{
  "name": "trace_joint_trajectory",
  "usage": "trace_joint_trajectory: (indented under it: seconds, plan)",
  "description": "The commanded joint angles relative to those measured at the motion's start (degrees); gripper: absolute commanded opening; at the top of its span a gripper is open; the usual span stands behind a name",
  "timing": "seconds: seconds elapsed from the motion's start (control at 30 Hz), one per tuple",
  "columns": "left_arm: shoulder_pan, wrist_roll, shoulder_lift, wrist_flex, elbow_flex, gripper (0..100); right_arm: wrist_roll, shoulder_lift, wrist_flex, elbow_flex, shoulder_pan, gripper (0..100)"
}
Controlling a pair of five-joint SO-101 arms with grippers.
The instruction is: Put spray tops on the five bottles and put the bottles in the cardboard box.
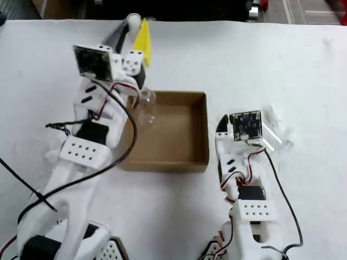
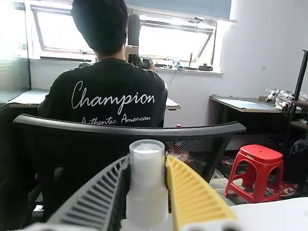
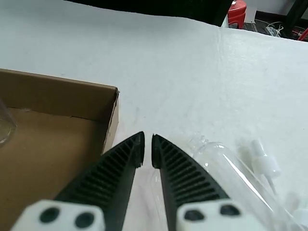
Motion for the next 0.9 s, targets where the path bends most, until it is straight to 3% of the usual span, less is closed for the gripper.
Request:
trace_joint_trajectory:
  seconds: [0.0,0.63,0.87]
  plan:
    - [-0.92,2.73,-0.22,-1.58,-1.05,2,0.00,-0.48,-1.19,-0.62,0.31,1.8]
    - [-0.92,2.29,2.77,-1.67,0.09,2,0.00,-0.48,-1.19,-0.53,0.22,1.8]
    - [-1.63,-0.18,11.56,-8.88,-0.88,2,0.00,-0.48,-1.19,-0.53,0.22,1.8]
